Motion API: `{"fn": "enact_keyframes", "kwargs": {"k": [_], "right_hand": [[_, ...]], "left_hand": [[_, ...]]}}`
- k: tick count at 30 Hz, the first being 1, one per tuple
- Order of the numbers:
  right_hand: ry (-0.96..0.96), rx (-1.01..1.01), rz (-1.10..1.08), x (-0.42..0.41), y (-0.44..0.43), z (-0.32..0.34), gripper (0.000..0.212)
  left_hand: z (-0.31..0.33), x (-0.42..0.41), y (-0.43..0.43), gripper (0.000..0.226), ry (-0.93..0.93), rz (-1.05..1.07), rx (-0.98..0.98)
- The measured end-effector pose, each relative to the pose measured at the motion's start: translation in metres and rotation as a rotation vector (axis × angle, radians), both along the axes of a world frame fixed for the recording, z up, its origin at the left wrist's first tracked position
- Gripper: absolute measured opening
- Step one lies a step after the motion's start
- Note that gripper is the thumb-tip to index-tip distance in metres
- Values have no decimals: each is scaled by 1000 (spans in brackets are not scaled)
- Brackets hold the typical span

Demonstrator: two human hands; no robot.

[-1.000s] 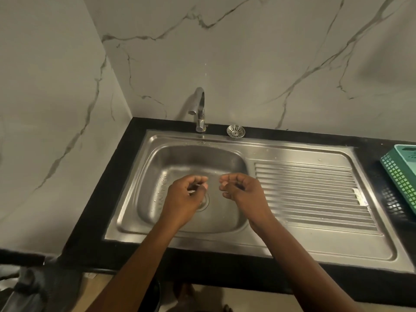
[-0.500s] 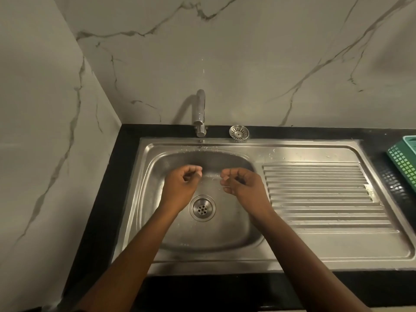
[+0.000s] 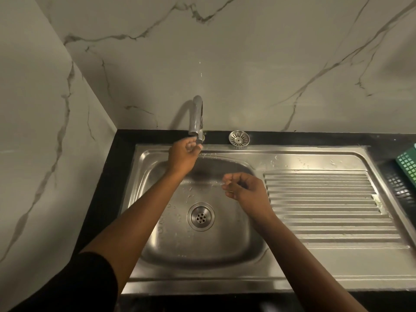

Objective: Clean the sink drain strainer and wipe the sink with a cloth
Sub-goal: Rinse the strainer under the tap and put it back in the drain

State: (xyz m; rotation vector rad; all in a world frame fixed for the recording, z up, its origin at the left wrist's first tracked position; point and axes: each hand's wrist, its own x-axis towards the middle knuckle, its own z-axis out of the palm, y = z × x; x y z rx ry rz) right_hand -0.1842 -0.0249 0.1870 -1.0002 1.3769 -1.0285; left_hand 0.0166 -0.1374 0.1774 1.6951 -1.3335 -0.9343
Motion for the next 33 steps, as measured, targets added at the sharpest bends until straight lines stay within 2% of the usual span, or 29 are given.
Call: {"fn": "enact_keyframes", "kwargs": {"k": [4, 9, 15, 25, 29, 33], "right_hand": [[-5, 1, -3, -3, 0, -2, 11], [5, 23, -16, -3, -1, -4, 9], [29, 31, -3, -3, -2, -9, 11], [18, 47, 6, -6, -22, -20, 12], [-26, 96, -56, -12, -50, -31, 11], [-114, 188, -230, -20, -97, -44, 7]], "left_hand": [[-1, -3, -24, 35, -6, 20, 44], [-4, -2, -40, 23, -82, 81, -12], [-9, -1, -47, 26, 12, 141, -6], [-18, 18, -49, 18, 224, 78, 73], [-21, 26, -43, 15, 204, 83, 67], [-32, 36, -20, 12, 207, 78, 112]]}}
